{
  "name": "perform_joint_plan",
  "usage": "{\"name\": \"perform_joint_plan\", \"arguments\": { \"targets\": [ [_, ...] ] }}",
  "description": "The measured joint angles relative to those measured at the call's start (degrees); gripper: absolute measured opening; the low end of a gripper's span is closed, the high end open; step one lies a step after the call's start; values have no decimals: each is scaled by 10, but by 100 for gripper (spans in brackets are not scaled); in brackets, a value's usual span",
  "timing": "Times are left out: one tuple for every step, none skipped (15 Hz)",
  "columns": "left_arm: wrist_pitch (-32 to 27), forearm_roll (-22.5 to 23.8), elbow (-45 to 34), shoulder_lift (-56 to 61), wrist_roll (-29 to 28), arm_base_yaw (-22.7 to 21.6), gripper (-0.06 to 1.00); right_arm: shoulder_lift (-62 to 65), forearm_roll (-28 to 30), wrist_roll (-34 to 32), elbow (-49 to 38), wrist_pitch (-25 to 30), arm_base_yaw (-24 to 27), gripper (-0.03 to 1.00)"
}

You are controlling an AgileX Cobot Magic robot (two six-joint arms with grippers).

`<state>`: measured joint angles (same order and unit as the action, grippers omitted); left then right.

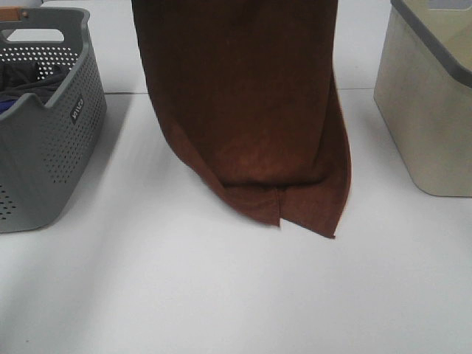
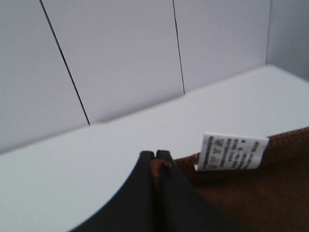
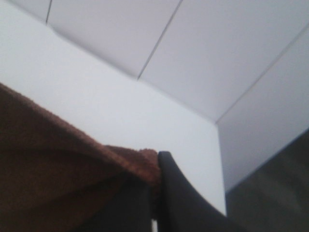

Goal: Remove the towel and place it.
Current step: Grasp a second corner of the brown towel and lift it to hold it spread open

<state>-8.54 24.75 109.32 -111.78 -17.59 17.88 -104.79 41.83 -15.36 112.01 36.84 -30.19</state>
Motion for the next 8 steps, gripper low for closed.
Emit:
{"name": "perform_joint_plan", "arguments": {
  "targets": [
    [46,3,62,2,-2,-13,0,2,34,50,66,-74,-8,0],
    [56,6,100,4,-2,-14,0,3,39,65,96,-85,-12,0],
    [57,7,128,7,-2,-14,0,5,40,70,124,-81,-13,0],
    [66,8,148,10,-2,-13,0,6,41,74,138,-66,-13,0],
    [68,8,156,13,-2,-13,0,6,41,76,142,-45,-13,0],
    [54,8,157,13,-2,-9,0,5,40,77,142,-22,-13,0],
    [27,6,152,11,-2,-4,0,-1,38,77,142,3,-13,0],
    [-16,3,142,9,-2,3,0,-9,34,77,142,32,-13,0]
  ]
}}
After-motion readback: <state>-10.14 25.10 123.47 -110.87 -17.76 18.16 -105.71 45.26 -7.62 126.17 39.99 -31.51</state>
